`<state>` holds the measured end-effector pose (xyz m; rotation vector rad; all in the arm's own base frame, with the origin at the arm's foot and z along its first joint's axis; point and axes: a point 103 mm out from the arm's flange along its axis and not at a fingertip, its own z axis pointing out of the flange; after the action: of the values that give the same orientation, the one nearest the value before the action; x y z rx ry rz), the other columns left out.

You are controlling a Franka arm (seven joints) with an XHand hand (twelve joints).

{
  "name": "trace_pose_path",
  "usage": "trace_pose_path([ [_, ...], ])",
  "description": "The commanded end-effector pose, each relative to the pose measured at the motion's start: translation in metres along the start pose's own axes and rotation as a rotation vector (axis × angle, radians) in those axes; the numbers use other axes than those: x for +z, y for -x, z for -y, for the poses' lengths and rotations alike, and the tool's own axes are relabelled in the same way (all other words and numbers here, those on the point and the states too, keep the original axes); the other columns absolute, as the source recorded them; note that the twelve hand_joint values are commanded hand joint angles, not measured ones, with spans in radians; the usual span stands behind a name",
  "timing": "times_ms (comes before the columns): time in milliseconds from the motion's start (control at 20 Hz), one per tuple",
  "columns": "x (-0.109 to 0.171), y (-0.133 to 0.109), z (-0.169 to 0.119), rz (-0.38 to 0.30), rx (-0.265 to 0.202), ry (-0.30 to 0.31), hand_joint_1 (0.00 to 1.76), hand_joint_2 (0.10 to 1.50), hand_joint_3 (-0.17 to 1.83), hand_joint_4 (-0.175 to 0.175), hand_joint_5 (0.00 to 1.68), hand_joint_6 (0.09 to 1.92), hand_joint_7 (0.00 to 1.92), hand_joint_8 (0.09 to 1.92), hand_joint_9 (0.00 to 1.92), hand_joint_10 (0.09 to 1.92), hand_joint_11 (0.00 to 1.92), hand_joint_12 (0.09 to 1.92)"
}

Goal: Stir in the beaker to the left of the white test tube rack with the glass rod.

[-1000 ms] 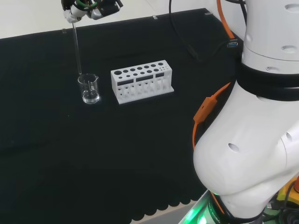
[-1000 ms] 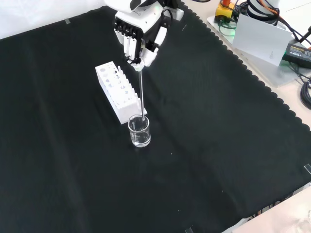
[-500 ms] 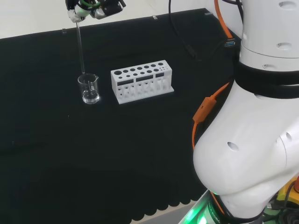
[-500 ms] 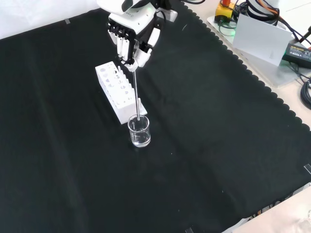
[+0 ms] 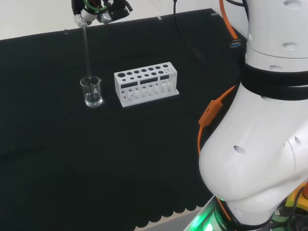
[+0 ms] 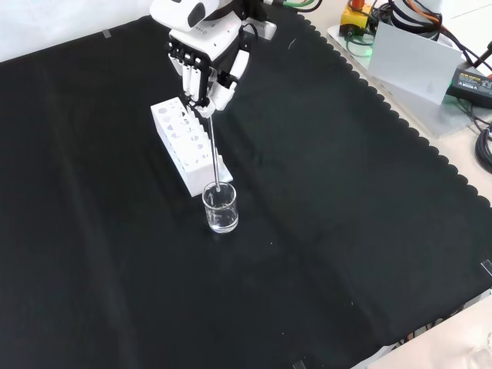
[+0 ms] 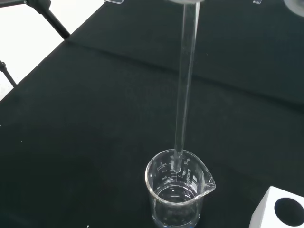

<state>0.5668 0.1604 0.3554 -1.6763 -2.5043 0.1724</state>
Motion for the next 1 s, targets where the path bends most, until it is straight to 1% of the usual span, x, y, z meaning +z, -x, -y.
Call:
trace_pose_path([
  [50,0.012,0.003,-0.004,-0.005,0.005,-0.009,1.31,1.07,-0.17,-0.175,1.24,0.57,1.29,0.59,1.84,0.40,1.65,0.75],
  [150,0.013,0.002,-0.005,-0.003,0.004,-0.012,1.31,1.07,-0.17,-0.175,1.24,0.57,1.29,0.59,1.84,0.40,1.65,0.75],
  [750,0.043,0.005,-0.020,-0.012,0.006,-0.036,1.31,1.07,-0.17,-0.175,1.24,0.57,1.29,0.59,1.84,0.40,1.65,0.75],
  [1000,0.056,0.004,-0.021,-0.012,-0.008,-0.043,1.31,1.07,-0.17,-0.175,1.24,0.57,1.29,0.59,1.84,0.40,1.65,0.75],
])
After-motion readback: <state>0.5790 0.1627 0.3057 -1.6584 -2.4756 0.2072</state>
